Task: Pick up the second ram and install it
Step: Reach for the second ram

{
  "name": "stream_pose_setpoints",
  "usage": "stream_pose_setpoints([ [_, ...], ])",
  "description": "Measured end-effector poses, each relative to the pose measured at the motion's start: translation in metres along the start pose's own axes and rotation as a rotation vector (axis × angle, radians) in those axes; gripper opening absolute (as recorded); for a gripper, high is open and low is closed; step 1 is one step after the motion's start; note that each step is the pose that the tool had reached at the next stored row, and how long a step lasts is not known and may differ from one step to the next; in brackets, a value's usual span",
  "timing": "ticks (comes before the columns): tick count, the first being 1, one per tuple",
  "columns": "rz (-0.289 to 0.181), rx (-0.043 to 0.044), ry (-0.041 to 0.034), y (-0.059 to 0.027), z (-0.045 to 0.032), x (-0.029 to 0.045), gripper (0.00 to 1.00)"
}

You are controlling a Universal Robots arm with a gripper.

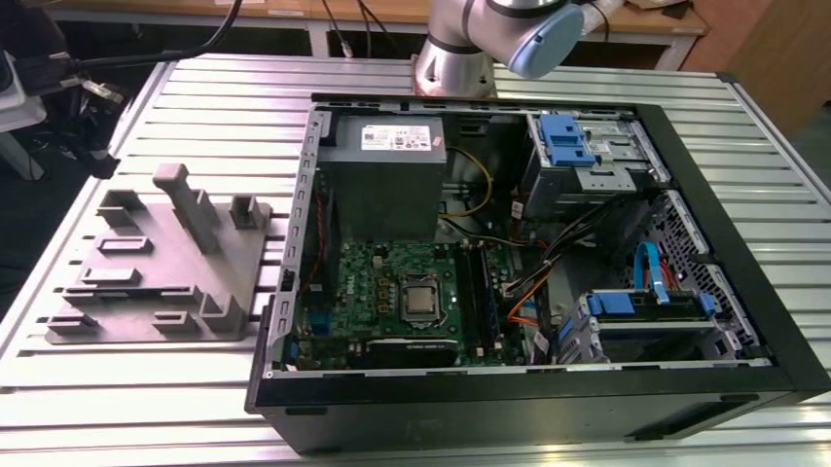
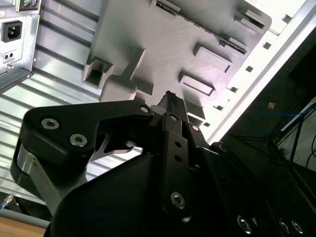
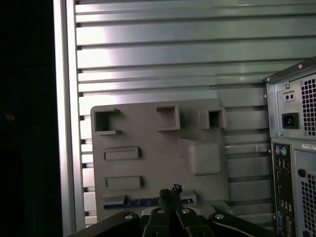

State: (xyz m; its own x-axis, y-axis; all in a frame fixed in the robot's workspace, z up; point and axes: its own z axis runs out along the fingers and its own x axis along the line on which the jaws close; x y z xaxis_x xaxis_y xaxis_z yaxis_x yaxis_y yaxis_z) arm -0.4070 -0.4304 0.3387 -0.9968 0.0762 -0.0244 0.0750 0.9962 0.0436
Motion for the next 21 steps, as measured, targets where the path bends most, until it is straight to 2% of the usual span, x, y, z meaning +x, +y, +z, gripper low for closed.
stream_pose_setpoints([
  [21, 0.000, 0.0007, -0.0001, -0.0249, 0.0170, 0.0045, 0.07],
])
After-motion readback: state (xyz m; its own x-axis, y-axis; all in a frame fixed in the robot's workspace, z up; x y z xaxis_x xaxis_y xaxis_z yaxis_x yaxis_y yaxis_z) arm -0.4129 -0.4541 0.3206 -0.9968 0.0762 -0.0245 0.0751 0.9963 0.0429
